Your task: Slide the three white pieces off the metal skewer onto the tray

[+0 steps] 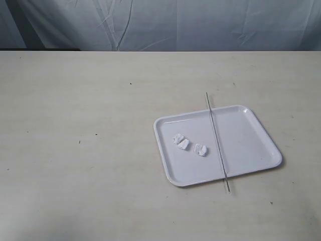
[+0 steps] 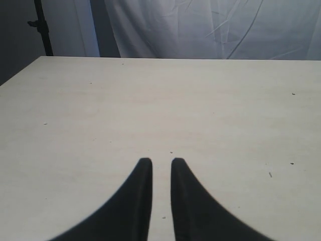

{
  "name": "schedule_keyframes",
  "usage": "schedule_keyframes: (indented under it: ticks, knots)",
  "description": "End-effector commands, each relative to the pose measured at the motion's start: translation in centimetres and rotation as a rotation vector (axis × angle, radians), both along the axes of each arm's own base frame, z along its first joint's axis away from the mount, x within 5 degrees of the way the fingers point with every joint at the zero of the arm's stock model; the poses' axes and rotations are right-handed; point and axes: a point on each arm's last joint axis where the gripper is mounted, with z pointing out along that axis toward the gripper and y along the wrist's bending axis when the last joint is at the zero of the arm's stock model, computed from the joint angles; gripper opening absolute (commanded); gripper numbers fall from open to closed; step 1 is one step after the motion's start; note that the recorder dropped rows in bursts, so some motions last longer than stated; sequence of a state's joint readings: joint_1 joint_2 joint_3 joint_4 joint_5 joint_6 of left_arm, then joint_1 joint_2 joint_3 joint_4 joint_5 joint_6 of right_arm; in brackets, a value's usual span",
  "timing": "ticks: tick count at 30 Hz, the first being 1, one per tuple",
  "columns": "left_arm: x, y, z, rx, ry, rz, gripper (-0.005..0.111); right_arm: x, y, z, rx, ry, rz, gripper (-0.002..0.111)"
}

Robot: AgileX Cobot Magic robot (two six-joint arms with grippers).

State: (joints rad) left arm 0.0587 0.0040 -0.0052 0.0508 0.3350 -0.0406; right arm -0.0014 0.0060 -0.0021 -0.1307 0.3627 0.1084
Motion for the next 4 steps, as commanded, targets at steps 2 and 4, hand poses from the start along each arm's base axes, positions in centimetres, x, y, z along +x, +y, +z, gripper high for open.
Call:
schedule_keyframes:
  ticks: [2, 4]
  knots:
    - [0.01, 0.02, -0.04, 0.001, -0.012, 0.003, 0.014, -0.01, 0.02, 0.03, 0.000, -0.012, 0.003, -0.001]
    - [0.01, 0.02, -0.04, 0.001, -0.012, 0.003, 0.014, -0.01, 0.02, 0.03, 0.000, -0.012, 0.003, -0.001]
